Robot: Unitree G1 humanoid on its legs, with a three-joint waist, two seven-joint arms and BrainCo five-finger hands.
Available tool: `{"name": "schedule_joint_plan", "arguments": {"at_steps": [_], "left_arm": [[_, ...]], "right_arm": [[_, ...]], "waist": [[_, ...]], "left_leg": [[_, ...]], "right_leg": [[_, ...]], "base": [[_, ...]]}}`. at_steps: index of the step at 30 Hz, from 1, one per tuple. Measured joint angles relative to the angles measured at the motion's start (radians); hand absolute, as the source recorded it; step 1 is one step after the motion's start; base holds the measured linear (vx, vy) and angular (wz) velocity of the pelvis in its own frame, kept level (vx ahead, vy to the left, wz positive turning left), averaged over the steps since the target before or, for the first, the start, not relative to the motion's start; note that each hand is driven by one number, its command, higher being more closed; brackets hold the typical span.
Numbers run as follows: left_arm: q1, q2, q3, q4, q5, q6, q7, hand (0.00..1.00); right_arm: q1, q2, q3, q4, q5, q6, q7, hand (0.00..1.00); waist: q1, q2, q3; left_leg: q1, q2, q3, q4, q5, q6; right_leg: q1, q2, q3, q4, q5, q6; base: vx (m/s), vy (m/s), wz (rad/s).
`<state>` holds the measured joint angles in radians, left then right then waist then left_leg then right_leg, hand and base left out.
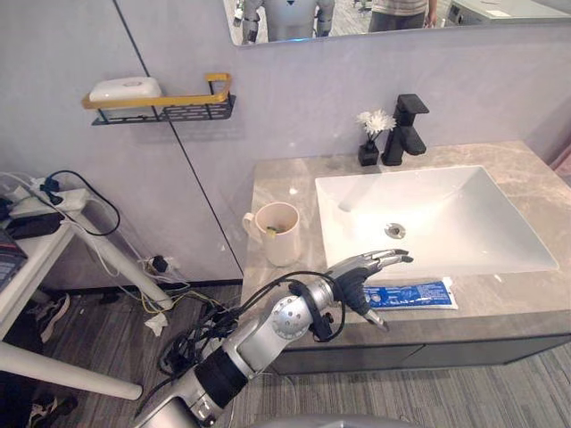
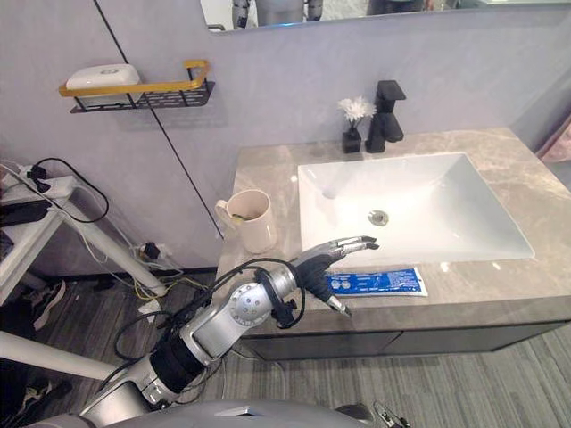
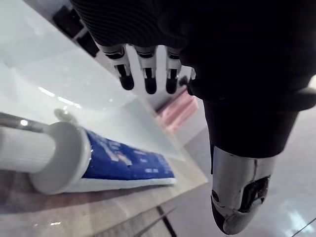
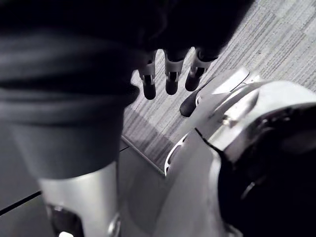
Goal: Organize washtable
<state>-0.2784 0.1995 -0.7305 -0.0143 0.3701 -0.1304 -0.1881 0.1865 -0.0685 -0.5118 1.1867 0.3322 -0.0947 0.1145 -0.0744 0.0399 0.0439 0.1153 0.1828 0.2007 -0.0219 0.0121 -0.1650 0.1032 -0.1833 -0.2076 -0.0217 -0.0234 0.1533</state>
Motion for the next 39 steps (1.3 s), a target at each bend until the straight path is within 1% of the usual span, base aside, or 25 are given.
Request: {"name": "schedule_joint_plan", "arguments": {"at_steps": [3, 10, 13, 19, 23, 28, 32, 33, 39], "left_arm": [[0.008, 0.007, -0.024, 0.001, 0.000, 0.000, -0.007, 0.00], [0.009, 0.015, -0.022, 0.016, 0.000, 0.001, -0.012, 0.00], [0.009, 0.017, -0.013, 0.023, 0.000, 0.001, 0.004, 0.00], [0.011, 0.021, -0.011, 0.054, 0.001, 0.009, 0.011, 0.00], [0.012, 0.030, -0.009, 0.054, 0.001, 0.010, 0.013, 0.00], [0.014, 0.031, 0.031, 0.057, 0.001, 0.010, 0.016, 0.00], [0.014, 0.033, 0.029, 0.076, 0.001, 0.011, 0.021, 0.00], [0.014, 0.034, 0.029, 0.082, 0.001, 0.011, 0.021, 1.00], [0.014, 0.034, 0.026, 0.090, 0.001, 0.011, 0.021, 1.00]], "right_arm": [[-0.001, -0.001, 0.006, 0.000, 0.000, 0.000, -0.005, 0.00], [-0.006, -0.001, 0.011, 0.000, 0.000, 0.000, -0.006, 0.00], [-0.007, -0.001, 0.015, 0.000, 0.000, -0.001, -0.006, 0.00], [-0.006, -0.001, 0.031, 0.000, 0.001, -0.001, -0.006, 0.00], [-0.006, -0.001, 0.031, -0.001, 0.000, -0.001, -0.006, 0.00], [-0.006, -0.001, 0.032, -0.001, 0.000, -0.001, -0.006, 0.00], [-0.007, -0.001, 0.032, -0.002, 0.000, -0.001, -0.006, 0.00], [-0.007, -0.001, 0.032, -0.002, 0.000, -0.001, -0.006, 0.00], [-0.007, 0.000, 0.031, -0.002, 0.000, -0.001, -0.007, 0.00]], "waist": [[0.000, -0.001, 0.003], [-0.001, -0.004, 0.021], [-0.001, -0.007, 0.024], [-0.001, -0.014, 0.031], [-0.001, -0.015, 0.032], [-0.002, -0.015, 0.033], [-0.003, -0.015, 0.034], [-0.003, -0.016, 0.035], [-0.004, -0.020, 0.038]], "left_leg": [[0.002, 0.000, 0.000, -0.005, 0.000, 0.000], [0.003, 0.000, 0.003, -0.009, 0.000, 0.000], [0.004, 0.000, 0.007, -0.010, 0.000, 0.000], [0.009, 0.000, 0.010, -0.010, 0.000, 0.000], [0.009, 0.000, 0.012, -0.011, 0.000, 0.000], [0.009, 0.000, 0.014, -0.016, 0.000, 0.000], [0.008, 0.000, 0.016, -0.021, 0.000, 0.000], [0.008, 0.000, 0.017, -0.022, 0.000, 0.000], [0.005, 0.000, 0.018, -0.021, 0.000, 0.000]], "right_leg": [[0.003, 0.001, -0.003, -0.006, 0.002, 0.000], [0.005, 0.002, -0.003, -0.017, 0.006, 0.000], [0.008, 0.002, -0.002, -0.026, 0.011, 0.000], [0.011, 0.002, -0.002, -0.026, 0.012, 0.000], [0.008, 0.002, -0.001, -0.026, 0.012, 0.000], [0.005, 0.003, -0.001, -0.031, 0.012, 0.000], [0.005, 0.004, -0.001, -0.035, 0.012, 0.000], [0.005, 0.004, -0.001, -0.036, 0.012, 0.000], [0.002, 0.003, -0.001, -0.037, 0.013, 0.001]], "base": [[0.00, 0.000, 0.00], [0.00, 0.000, 0.00], [0.00, 0.000, -0.01], [0.00, 0.000, 0.00], [0.00, 0.000, 0.00], [0.00, 0.000, 0.00], [0.01, 0.000, 0.00], [0.00, 0.000, 0.00], [0.00, 0.000, 0.00]]}}
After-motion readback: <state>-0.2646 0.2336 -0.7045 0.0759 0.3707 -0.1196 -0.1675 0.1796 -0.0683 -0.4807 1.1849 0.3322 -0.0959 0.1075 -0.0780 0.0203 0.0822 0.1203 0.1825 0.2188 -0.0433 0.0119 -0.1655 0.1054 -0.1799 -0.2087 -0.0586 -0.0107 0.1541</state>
